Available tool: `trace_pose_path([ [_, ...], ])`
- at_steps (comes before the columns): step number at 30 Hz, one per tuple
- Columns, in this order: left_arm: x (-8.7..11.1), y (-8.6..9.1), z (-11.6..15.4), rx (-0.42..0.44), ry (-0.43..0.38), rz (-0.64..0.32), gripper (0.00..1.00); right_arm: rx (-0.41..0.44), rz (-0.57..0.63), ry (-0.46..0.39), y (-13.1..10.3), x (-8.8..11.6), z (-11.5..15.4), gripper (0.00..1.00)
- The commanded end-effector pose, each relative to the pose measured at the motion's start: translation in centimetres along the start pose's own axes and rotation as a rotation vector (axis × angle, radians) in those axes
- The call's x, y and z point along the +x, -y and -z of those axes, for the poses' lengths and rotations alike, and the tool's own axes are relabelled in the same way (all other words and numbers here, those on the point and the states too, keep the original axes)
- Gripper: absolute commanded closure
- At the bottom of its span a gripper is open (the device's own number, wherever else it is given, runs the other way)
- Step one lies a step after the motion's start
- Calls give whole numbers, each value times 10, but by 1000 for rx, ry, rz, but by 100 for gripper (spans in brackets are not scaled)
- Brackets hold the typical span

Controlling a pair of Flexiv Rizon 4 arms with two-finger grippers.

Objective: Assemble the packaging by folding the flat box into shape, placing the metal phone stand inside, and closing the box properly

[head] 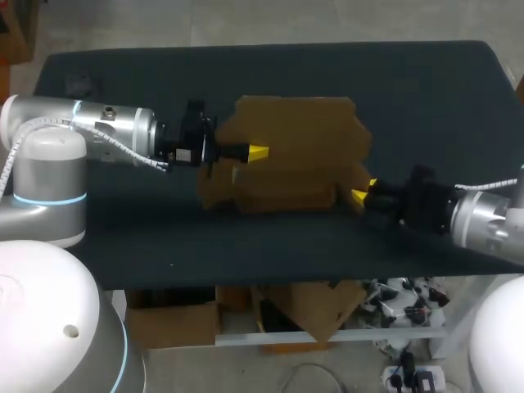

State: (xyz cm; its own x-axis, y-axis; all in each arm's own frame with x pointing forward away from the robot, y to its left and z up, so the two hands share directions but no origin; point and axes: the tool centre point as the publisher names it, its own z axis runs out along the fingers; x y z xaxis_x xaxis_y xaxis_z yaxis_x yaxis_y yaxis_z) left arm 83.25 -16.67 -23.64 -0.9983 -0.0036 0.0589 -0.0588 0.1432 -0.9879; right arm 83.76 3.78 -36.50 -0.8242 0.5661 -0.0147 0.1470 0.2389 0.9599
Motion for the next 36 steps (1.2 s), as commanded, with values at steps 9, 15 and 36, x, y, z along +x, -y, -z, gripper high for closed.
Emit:
trace_pose_path([
  [9, -1, -4, -1, 0, -2, 0, 100, -5, -4, 13, 1, 7, -6, 73],
  [15, -1, -4, -1, 0, -2, 0, 100, -6, -7, 11, 1, 11, -8, 72],
  [36, -1, -4, -1, 0, -2, 0, 100, -17, 2, -30, -5, 26, -20, 52],
])
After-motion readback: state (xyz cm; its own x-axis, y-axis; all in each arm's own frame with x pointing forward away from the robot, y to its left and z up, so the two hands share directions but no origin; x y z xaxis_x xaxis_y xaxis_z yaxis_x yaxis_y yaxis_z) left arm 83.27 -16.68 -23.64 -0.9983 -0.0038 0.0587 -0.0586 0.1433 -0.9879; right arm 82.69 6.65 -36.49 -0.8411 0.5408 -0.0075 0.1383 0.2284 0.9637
